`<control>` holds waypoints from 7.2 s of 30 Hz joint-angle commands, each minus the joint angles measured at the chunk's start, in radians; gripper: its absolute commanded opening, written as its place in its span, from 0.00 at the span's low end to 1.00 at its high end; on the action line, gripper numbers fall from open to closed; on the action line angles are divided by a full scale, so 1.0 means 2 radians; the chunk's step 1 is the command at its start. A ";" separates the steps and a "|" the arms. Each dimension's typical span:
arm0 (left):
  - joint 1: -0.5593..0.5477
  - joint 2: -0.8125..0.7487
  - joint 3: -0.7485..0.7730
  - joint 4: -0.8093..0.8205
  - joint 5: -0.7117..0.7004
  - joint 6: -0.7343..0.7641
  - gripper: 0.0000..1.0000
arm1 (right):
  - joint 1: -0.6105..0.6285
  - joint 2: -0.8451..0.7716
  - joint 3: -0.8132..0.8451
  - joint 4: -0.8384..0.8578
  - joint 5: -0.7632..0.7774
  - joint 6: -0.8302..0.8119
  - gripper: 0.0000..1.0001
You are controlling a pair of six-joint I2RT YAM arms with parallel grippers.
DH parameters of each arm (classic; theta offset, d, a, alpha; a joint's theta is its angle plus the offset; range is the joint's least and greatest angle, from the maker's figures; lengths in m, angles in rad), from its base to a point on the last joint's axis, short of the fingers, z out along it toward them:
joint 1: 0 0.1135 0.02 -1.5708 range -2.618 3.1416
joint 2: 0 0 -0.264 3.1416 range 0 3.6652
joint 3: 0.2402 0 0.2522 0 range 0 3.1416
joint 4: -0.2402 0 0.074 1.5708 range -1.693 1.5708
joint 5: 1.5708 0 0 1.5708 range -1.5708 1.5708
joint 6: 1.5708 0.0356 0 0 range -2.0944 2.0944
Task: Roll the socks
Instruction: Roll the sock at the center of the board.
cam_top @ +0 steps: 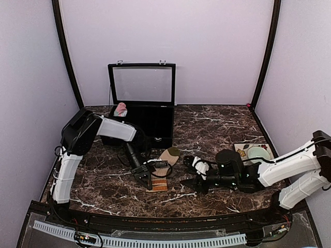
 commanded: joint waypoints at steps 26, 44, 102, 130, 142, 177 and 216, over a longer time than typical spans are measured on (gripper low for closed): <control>0.008 0.047 0.039 0.007 -0.091 -0.042 0.00 | 0.044 0.264 0.216 -0.051 -0.070 -0.195 0.36; 0.007 0.052 0.042 0.009 -0.110 -0.040 0.00 | 0.042 0.265 0.238 -0.079 -0.053 -0.227 0.36; -0.072 -0.268 -0.217 0.307 -0.161 0.003 0.86 | -0.061 0.373 0.155 -0.063 -0.230 0.087 0.00; -0.079 -0.171 -0.172 0.290 -0.160 -0.012 0.00 | -0.074 0.354 0.142 -0.026 -0.260 0.136 0.02; -0.023 -0.074 -0.081 0.137 -0.074 -0.011 0.00 | -0.074 0.296 0.100 0.004 -0.209 0.135 0.99; -0.020 0.004 0.008 0.057 -0.140 -0.019 0.00 | 0.056 0.012 -0.025 0.019 0.088 -0.071 0.78; -0.018 0.107 0.105 -0.079 -0.099 0.031 0.00 | 0.064 0.267 0.220 -0.087 0.046 -0.304 0.33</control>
